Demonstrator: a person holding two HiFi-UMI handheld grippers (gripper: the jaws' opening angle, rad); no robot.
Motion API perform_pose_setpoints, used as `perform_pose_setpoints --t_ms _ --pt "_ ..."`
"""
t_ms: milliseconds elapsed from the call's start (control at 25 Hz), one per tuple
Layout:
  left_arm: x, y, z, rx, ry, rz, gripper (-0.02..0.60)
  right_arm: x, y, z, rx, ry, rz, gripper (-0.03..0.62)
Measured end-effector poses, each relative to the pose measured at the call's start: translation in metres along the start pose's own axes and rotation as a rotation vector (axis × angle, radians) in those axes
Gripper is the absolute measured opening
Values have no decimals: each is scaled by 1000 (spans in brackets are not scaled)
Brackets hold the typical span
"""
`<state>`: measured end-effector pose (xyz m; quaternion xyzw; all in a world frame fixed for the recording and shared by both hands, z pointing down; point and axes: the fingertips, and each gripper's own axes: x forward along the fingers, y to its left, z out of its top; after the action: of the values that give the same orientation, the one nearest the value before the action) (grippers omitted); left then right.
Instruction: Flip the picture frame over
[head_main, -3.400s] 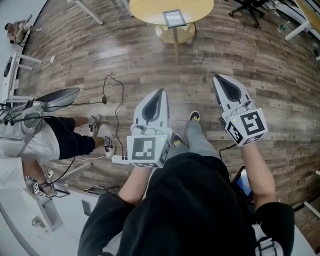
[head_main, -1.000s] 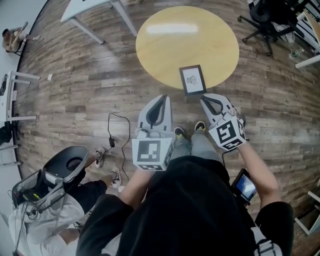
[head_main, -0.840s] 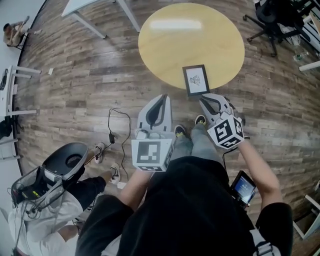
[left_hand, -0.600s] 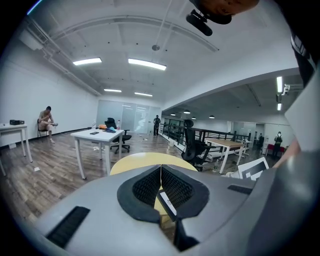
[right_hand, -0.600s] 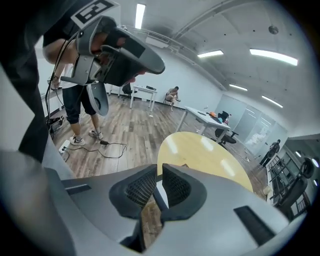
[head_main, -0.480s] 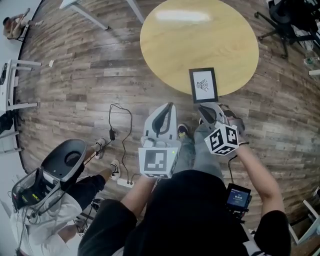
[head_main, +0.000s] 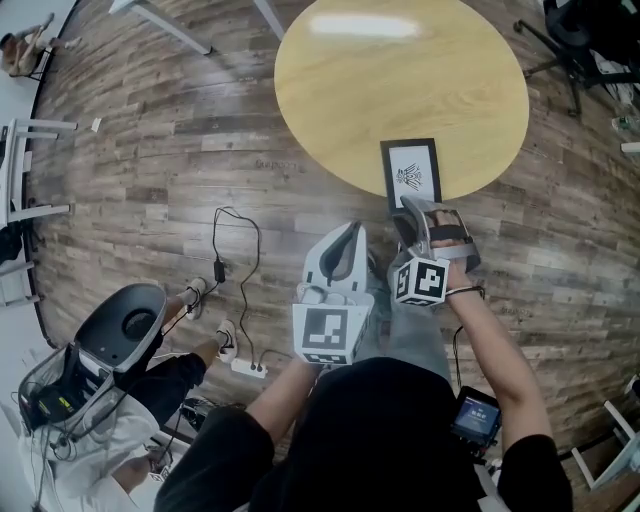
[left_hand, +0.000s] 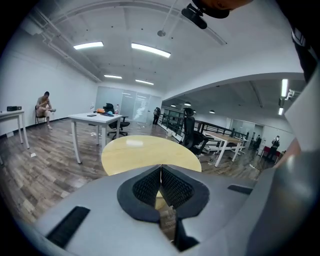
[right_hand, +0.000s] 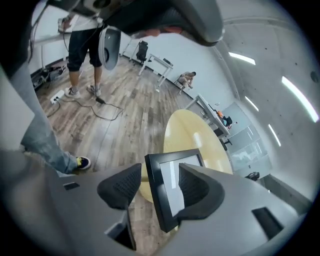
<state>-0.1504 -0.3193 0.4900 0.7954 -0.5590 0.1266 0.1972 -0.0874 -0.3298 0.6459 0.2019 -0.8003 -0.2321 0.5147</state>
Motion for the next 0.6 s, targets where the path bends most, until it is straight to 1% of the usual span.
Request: perform_pose_setpoints --t_ms 120,240,280,320,360,440,600 --pt "-2 2 -3 9 -2 8 23 12 10 -2 -88 49 -34 222" --pt "-3 4 -1 12 -6 17 23 17 9 -3 -134 78 -70 221" --pt "-3 4 0 13 -7 20 23 16 7 -2 -137 78 -79 218" --pt "-3 4 0 13 -7 22 23 15 6 -1 -131 72 -80 169" --pt "-3 5 0 12 -6 23 23 13 5 1 -120 62 -74 155" --pt "-3 4 1 13 -3 21 23 8 4 5 -101 40 -66 151" --pt "-5 1 4 18 -11 15 23 -10 -8 19 -85 -8 -78 123"
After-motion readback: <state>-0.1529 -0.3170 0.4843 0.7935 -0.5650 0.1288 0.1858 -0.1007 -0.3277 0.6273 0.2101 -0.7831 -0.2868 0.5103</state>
